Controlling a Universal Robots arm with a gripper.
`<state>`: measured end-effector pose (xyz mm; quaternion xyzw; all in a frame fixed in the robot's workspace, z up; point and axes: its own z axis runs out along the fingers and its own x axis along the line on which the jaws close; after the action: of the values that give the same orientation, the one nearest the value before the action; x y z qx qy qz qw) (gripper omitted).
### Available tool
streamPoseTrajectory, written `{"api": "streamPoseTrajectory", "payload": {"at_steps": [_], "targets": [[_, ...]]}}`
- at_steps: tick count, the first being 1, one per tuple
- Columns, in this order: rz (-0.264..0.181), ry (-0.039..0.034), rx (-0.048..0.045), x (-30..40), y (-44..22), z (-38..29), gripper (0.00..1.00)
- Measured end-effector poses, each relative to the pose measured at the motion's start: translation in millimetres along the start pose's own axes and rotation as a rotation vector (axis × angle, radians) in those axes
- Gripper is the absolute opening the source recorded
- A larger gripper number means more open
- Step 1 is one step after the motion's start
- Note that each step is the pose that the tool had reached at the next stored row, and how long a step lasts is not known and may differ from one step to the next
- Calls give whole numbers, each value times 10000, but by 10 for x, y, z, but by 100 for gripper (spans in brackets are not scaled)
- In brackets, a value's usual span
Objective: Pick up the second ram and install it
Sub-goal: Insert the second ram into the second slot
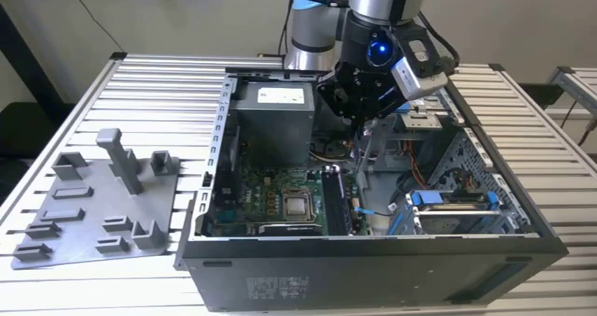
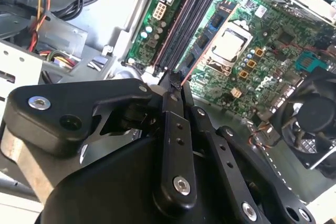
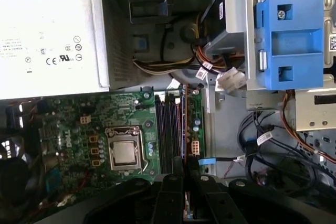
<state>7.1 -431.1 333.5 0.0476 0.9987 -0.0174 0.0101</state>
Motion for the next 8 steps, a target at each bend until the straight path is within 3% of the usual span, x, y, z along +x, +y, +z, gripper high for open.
{"api": "streamPoseTrajectory", "payload": {"at_steps": [3,8], "targets": [[-98,-5,25,0,2,54,14],[-681,-28,37,-1,5,142,14]]}}
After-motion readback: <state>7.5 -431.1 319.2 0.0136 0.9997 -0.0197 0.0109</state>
